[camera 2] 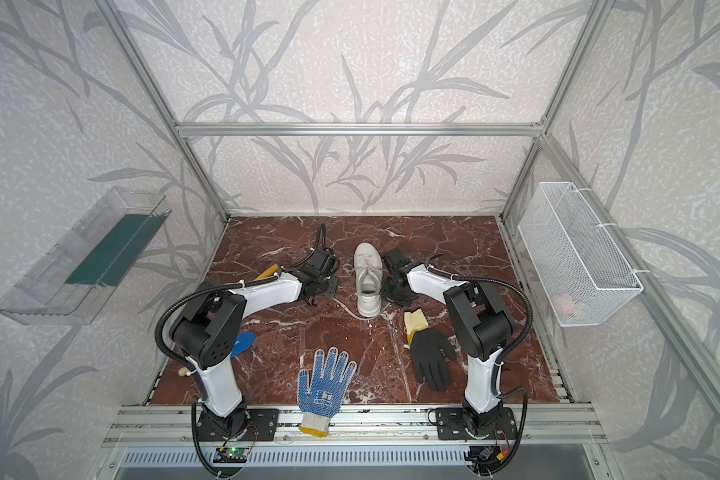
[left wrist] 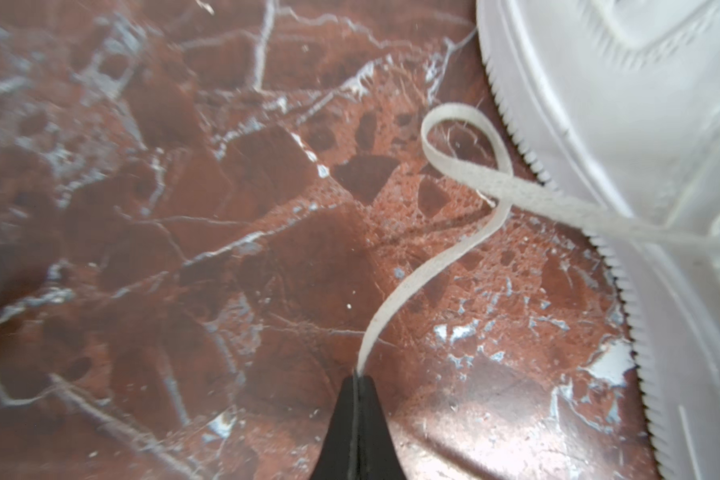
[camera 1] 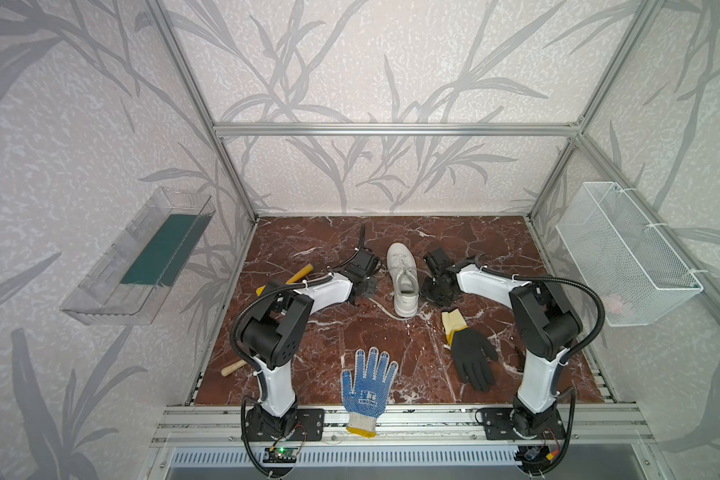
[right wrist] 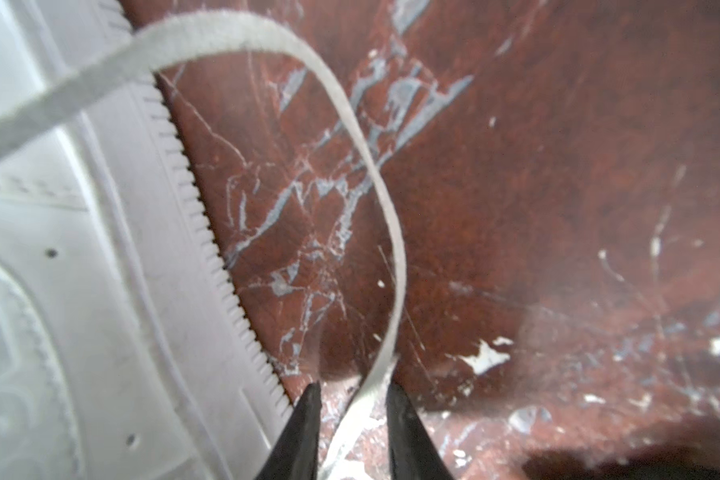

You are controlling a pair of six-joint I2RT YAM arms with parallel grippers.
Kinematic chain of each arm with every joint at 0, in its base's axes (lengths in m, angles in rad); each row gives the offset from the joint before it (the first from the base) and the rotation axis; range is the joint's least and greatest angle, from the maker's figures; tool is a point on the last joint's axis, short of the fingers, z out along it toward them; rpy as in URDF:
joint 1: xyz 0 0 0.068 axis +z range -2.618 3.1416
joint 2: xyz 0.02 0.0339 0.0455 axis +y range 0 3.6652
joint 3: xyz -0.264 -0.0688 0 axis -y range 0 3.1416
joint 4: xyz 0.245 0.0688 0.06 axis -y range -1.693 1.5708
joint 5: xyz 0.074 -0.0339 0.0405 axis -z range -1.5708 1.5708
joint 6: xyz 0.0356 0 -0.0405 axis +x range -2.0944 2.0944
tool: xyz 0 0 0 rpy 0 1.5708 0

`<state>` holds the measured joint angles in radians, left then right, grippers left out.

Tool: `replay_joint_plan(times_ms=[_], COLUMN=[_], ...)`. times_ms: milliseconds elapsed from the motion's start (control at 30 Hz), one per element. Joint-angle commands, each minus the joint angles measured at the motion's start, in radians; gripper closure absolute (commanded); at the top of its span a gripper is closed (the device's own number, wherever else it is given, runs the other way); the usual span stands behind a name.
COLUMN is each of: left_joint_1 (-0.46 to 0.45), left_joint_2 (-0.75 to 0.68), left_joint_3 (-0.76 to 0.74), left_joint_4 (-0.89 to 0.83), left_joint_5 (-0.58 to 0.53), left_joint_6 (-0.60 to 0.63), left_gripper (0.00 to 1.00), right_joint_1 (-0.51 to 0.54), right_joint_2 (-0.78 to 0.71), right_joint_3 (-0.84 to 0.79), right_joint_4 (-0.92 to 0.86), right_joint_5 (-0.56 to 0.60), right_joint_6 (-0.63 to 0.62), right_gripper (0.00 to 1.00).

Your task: Tie the shoes

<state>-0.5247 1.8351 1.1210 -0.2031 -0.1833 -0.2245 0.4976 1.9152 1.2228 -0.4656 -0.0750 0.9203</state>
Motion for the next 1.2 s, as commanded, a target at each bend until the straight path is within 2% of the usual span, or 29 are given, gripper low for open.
replay_joint_plan(times_ms=[0,233,267,467,633,800,967,1167], left_joint_1=[-0.005,-0.003,-0.005,-0.005,-0.003,0.004,0.024,0.027], left_joint_2=[-0.053,-0.090,-0.095,-0.116,-0.152,-0.197,-0.238,-0.232], left_joint_3=[-0.004,-0.008,-0.008,-0.016,-0.024,-0.018,-0.009,-0.034], left_joint_4=[-0.024,-0.032,-0.033,-0.039,-0.054,-0.087,-0.139,-0.155], left_joint_5=[-0.056,-0.083,-0.086,-0.090,-0.112,-0.142,-0.149,-0.069], left_joint_6=[0.012,0.028,0.026,0.025,0.049,0.093,0.115,0.095], left_gripper=[1.00,1.00,1.00,1.00,1.00,1.00,1.00,1.00], right_joint_1=[0.003,0.024,0.026,0.026,0.023,-0.007,-0.061,-0.078], right_joint_2=[0.037,0.098,0.100,0.112,0.044,-0.065,-0.182,-0.236], right_joint_3=[0.017,0.111,0.113,0.130,0.108,0.091,0.071,0.117], right_joint_4=[-0.037,-0.197,-0.203,-0.207,-0.185,-0.193,-0.192,-0.231], right_joint_5=[0.043,0.177,0.190,0.171,0.168,0.160,0.091,-0.139], right_joint_6=[0.014,0.008,-0.033,-0.051,-0.054,-0.116,-0.191,-0.312], right_gripper=[0.73,0.76,0.82,1.00,1.00,1.00,1.00,1.00])
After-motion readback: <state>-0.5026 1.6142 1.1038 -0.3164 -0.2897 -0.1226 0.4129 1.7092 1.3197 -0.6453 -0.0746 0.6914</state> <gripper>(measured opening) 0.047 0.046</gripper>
